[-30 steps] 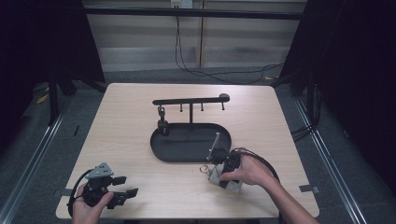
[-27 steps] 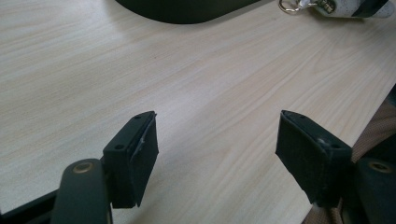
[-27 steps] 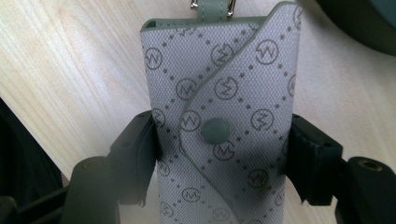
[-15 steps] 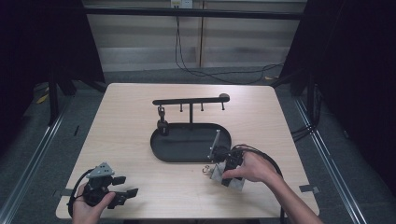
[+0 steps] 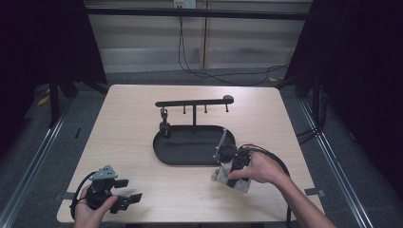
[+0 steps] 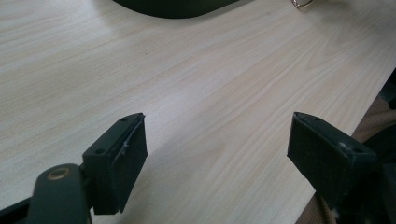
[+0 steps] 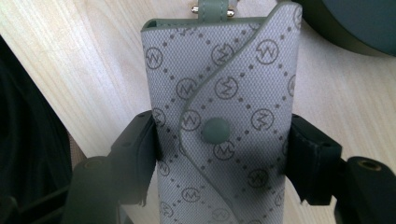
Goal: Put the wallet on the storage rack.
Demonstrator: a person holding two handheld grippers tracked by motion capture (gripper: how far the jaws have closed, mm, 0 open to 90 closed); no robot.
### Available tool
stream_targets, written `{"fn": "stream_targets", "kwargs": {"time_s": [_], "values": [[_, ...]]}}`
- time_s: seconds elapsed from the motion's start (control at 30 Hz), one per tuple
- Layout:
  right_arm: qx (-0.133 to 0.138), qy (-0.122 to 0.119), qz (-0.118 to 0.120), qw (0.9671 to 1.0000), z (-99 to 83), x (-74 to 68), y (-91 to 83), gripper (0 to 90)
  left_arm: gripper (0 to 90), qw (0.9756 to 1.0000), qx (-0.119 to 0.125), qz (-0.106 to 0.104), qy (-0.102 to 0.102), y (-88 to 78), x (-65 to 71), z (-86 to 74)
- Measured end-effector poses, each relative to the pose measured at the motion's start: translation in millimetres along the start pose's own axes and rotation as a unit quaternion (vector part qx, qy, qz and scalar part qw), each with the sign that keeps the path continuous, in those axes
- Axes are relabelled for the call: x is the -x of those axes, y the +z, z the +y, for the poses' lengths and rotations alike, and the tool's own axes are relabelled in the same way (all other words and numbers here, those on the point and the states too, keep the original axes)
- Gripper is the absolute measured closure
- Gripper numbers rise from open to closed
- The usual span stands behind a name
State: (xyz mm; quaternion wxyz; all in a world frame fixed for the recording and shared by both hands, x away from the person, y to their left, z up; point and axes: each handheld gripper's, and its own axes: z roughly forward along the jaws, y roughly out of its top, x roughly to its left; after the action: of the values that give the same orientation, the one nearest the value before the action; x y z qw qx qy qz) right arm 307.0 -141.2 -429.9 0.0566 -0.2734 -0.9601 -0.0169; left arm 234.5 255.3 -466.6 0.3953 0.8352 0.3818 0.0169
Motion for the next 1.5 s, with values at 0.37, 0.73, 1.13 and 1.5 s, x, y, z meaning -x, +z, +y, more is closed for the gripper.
{"fn": "stream_targets", "kwargs": {"time_s": [0.37,0.73,1.13,1.5], "values": [[-0.009,-0.002,-0.006,0.9999,4.7,-0.8,-14.1,33.5,17.3,1.0000,-0.004,-0.005,0.007,0.2,0.4,0.4],[-0.001,-0.006,-0.017,0.9998,5.6,0.0,-26.5,33.5,16.6,0.9998,0.000,-0.016,0.014,-0.6,0.2,-0.4],[0.007,0.004,-0.012,0.9999,6.1,4.5,-37.9,33.5,16.7,0.9997,-0.003,-0.014,0.021,0.1,2.9,-1.2],[0.025,0.010,-0.017,0.9995,12.3,10.9,-52.2,33.5,16.6,0.9995,0.011,-0.014,0.024,-3.6,3.0,-1.0]]}}
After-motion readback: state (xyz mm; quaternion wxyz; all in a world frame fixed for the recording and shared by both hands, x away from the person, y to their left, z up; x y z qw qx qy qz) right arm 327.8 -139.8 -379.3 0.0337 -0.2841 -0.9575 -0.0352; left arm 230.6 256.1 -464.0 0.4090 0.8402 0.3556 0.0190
